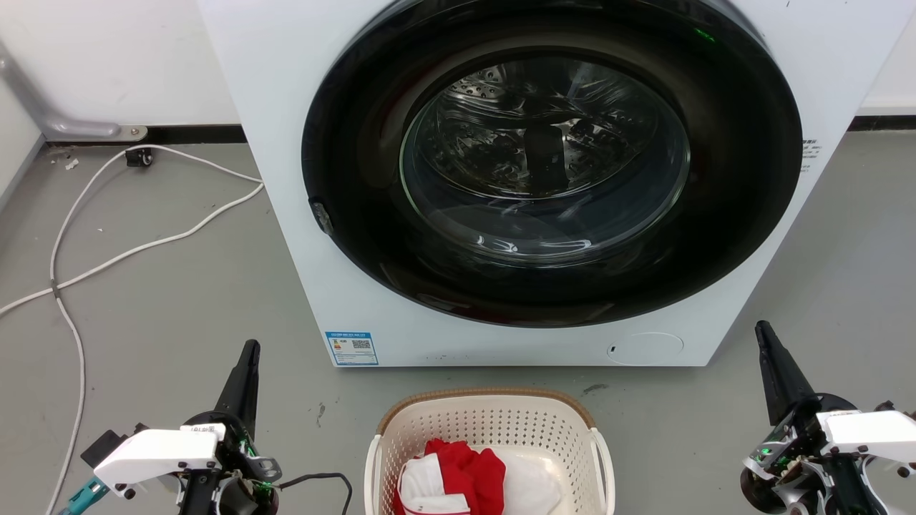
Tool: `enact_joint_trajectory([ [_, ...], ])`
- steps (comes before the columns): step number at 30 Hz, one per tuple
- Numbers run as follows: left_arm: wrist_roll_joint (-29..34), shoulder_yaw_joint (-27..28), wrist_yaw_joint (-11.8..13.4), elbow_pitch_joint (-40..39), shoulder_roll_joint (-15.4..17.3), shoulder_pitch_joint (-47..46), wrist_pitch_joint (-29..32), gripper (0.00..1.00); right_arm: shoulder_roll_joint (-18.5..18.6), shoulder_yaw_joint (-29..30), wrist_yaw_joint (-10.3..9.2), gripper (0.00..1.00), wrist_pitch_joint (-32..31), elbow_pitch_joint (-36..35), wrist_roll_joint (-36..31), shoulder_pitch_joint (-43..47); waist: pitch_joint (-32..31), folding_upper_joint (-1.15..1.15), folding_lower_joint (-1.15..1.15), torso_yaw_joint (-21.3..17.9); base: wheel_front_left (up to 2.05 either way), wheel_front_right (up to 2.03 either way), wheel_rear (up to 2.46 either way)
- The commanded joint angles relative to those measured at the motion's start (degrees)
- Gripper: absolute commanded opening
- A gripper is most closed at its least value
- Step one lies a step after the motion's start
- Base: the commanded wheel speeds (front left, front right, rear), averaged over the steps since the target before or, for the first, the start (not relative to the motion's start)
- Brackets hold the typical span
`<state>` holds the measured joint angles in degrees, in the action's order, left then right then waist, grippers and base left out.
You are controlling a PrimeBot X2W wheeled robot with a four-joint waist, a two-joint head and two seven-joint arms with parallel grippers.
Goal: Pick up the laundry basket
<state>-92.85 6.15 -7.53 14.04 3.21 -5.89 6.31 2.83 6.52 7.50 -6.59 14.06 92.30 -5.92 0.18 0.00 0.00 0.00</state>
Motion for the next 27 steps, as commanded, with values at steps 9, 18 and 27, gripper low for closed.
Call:
enact_joint_trajectory([
  [9,0.4,0.2,-0.1,0.1,-0.1,-0.6,0.1,0.00,0.1,0.0,-0.02,0.00,-0.1,0.0,0.2,-0.6,0.0,0.00,0.00,0.0,0.00,0.00,0.00],
  [18,0.3,0.3,-0.1,0.1,-0.1,-0.6,0.1,0.00,0.1,0.0,-0.02,0.00,-0.1,0.0,0.2,-0.6,0.0,0.00,0.00,0.0,0.00,0.00,0.00],
  [27,0.3,-0.3,0.0,0.9,-0.3,0.9,-0.3,1.00,-0.1,-0.3,-0.01,1.00,0.4,1.1,-0.2,1.0,0.0,0.00,0.01,0.0,0.00,0.00,0.00],
])
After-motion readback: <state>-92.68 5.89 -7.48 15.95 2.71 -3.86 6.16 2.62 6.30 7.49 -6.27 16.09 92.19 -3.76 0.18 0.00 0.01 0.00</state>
